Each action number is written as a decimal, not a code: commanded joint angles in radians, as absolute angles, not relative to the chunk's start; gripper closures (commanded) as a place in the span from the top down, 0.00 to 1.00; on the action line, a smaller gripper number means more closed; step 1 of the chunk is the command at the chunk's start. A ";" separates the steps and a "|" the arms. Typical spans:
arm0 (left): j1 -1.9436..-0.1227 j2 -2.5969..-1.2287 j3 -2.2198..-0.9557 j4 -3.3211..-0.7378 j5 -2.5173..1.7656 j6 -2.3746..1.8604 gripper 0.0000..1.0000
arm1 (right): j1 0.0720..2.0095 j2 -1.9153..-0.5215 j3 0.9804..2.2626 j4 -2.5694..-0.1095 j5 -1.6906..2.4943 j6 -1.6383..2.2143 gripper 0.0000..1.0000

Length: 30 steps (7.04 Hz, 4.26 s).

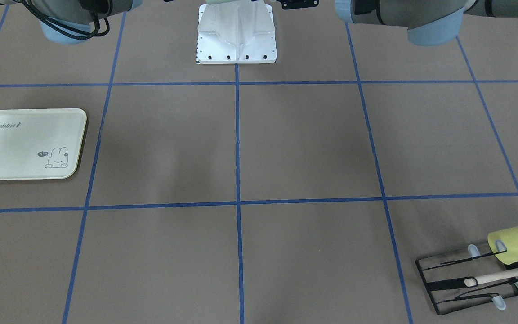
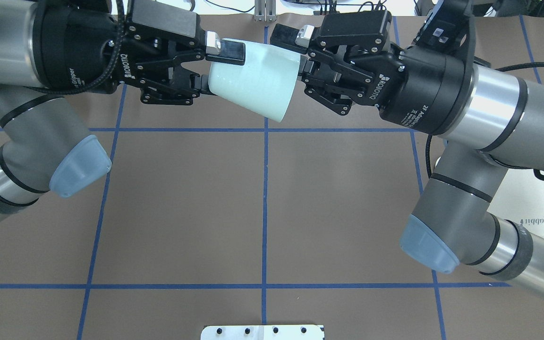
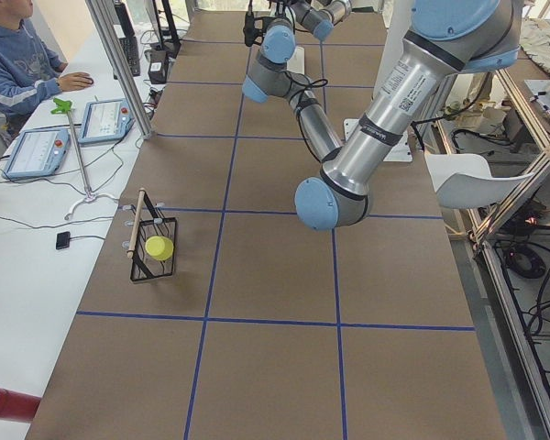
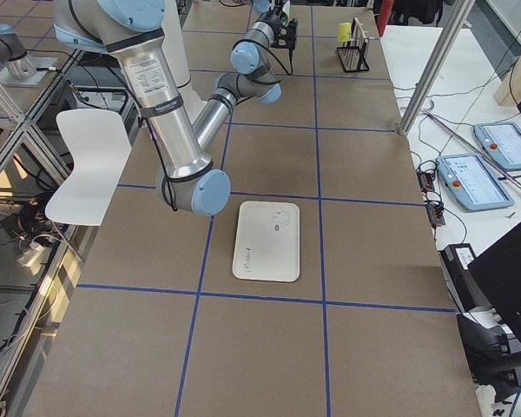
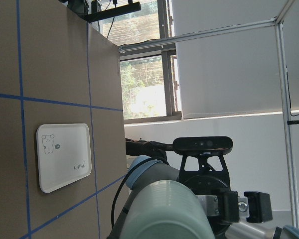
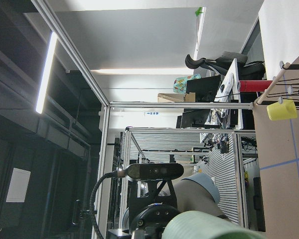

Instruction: Left arm grabs green cup and hands to right arm on tray

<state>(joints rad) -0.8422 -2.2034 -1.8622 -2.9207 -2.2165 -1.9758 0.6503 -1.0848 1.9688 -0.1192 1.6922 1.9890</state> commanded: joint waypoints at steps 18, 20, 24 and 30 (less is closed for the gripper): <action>-0.856 -2.010 -1.773 -2.702 -2.209 -1.551 1.00 | 1.021 -1.241 2.002 -1.174 2.083 1.345 0.00; -0.918 -1.949 -1.789 -2.468 -2.209 -1.349 1.00 | 1.040 -1.381 2.038 -1.309 2.042 1.080 0.00; -1.124 -1.668 -1.789 -2.165 -2.206 -0.622 1.00 | 1.025 -1.450 2.149 -1.748 1.934 0.743 0.00; -1.444 -1.482 -1.741 -1.852 -2.352 -0.203 1.00 | 1.019 -1.661 2.113 -1.483 1.976 0.663 0.00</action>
<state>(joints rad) -1.3560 -1.5085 -1.7743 -1.9076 -2.2589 -0.2254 1.0195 -1.6104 2.1373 -1.5817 1.9721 0.6588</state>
